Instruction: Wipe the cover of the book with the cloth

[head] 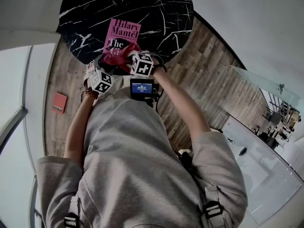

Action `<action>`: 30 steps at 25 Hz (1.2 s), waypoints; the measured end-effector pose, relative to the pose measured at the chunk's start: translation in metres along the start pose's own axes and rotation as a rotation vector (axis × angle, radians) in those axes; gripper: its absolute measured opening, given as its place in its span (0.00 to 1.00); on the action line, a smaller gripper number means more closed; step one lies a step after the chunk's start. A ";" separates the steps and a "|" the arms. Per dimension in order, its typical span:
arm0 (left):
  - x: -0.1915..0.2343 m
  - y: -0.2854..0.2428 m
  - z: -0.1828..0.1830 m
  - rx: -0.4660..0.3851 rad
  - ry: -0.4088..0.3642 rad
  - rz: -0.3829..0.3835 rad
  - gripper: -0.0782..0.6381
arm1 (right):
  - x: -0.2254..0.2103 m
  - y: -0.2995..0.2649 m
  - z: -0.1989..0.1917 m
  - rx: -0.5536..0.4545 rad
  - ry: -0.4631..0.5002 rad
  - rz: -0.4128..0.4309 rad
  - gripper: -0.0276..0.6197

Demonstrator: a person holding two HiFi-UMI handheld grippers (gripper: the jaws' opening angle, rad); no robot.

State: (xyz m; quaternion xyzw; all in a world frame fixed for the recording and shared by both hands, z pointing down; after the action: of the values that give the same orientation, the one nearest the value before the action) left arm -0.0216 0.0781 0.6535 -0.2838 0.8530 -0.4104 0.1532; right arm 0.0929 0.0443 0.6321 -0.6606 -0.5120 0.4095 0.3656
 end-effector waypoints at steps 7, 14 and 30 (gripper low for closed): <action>-0.001 0.002 0.000 -0.006 0.002 0.004 0.60 | 0.016 -0.005 0.005 -0.041 -0.021 0.134 0.16; 0.000 0.002 0.000 -0.016 0.007 -0.004 0.59 | 0.024 0.025 0.005 -0.159 -0.019 0.296 0.16; 0.001 0.012 -0.005 -0.021 0.070 -0.009 0.59 | -0.144 0.072 0.028 -0.197 -0.038 -0.287 0.16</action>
State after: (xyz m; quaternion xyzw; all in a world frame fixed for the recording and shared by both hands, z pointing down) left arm -0.0294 0.0862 0.6465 -0.2748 0.8608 -0.4118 0.1183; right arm 0.0739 -0.1090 0.5796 -0.6055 -0.6457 0.3134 0.3440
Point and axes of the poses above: the fingertips, and each gripper's own axes: y backward along the fingers, x to its left, z out of its top, the point moved 6 cm from there along y, backward along the fingers, and after that the axes turned 5 degrees about y, right-handed, at the moved point
